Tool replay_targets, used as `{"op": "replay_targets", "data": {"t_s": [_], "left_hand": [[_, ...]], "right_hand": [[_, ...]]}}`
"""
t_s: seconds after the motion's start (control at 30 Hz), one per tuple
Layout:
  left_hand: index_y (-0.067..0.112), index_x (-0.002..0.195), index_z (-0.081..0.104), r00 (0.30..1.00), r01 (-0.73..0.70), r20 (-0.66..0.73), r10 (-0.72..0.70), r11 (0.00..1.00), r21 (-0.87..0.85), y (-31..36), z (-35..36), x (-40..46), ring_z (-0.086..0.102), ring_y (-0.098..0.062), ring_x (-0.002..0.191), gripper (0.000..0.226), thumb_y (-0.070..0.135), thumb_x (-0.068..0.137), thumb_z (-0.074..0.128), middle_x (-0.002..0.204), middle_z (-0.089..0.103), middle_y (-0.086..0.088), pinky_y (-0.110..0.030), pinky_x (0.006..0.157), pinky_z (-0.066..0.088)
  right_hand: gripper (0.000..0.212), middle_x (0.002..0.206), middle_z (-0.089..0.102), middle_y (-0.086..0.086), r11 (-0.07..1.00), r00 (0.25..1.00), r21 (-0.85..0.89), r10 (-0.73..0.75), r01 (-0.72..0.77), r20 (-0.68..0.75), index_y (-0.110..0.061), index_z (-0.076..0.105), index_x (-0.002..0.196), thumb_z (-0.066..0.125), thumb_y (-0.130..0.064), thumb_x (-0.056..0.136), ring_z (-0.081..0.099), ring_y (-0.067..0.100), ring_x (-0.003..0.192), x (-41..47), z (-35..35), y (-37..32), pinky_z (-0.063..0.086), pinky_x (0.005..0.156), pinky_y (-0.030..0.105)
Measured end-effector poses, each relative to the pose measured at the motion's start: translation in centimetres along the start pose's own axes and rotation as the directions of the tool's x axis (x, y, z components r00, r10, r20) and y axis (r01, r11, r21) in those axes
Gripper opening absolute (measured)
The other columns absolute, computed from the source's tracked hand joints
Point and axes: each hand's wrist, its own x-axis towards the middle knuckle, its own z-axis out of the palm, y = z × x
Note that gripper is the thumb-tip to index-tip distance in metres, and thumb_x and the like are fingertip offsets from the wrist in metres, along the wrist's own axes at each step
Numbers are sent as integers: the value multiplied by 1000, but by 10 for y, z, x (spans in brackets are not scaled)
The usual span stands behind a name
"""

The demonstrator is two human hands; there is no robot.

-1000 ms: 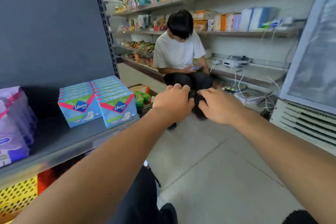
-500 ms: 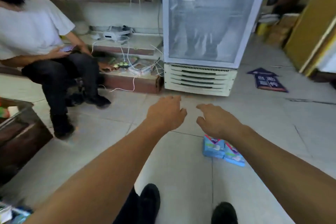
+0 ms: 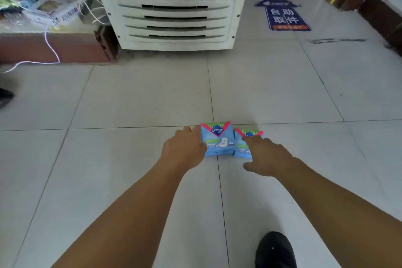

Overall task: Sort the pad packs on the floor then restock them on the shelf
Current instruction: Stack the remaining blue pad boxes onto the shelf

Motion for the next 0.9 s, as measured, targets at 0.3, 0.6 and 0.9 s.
{"op": "replay_targets", "data": {"t_s": [0.3,0.6,0.9], "left_hand": [[21,142,35,994,46,104,-37,995,-91,-29,64,84,46,-26,122,48,35,97,45,136,43,-6,-39,89,43],[17,145,29,976,138,185,-112,981,-134,-51,70,82,46,-29,125,56,38,97,46,139,40,-9,-44,99,43],[18,127,50,994,34,-44,-100,666,-745,-50,-34,-12,65,-11,96,48,45,90,63,115,65,1,-24,74,53]], "right_hand": [[123,161,-21,7,965,985,-213,-165,153,-41,-29,-16,152,74,-55,72,-16,31,148,154,52,-23,13,115,57],[118,153,13,13,934,962,-271,-262,232,-77,-31,-9,153,72,-55,70,9,32,143,156,55,-29,11,112,66],[120,149,14,10,848,798,-250,-527,468,-293,-31,-7,154,70,-61,66,12,29,139,22,-58,-81,15,117,39]]}}
